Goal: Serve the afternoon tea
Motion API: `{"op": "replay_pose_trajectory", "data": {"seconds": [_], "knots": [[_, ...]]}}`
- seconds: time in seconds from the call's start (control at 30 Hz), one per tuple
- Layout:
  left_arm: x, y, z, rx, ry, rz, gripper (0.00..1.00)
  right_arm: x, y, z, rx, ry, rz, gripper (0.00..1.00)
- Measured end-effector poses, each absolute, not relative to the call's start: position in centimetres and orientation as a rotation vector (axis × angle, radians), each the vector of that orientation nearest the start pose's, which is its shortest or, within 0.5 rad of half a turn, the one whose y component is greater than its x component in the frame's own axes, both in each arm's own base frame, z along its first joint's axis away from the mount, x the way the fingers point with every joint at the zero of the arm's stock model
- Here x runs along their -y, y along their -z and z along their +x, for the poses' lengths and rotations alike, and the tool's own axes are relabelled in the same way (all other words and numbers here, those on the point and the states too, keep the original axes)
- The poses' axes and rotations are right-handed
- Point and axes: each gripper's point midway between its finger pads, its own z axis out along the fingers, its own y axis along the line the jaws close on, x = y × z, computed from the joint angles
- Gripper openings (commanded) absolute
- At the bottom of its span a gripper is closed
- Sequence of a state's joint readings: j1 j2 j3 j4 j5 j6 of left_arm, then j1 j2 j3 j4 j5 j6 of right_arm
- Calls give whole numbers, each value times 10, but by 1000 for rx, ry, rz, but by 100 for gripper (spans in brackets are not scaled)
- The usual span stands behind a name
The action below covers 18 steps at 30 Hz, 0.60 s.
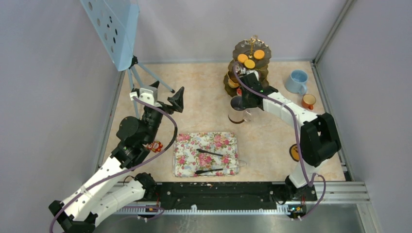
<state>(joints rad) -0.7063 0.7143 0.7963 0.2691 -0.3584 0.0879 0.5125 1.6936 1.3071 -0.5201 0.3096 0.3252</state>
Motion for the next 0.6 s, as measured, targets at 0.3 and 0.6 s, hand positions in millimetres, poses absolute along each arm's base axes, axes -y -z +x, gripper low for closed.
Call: {"op": "replay_pose_trajectory", "data": {"seconds": [0.3, 0.6], "knots": [[145, -408, 269, -1241, 325, 179, 99, -164, -130, 385, -2392, -4, -76, 28], [145, -408, 269, -1240, 325, 178, 99, -168, -142, 379, -2385, -52, -100, 48]]}}
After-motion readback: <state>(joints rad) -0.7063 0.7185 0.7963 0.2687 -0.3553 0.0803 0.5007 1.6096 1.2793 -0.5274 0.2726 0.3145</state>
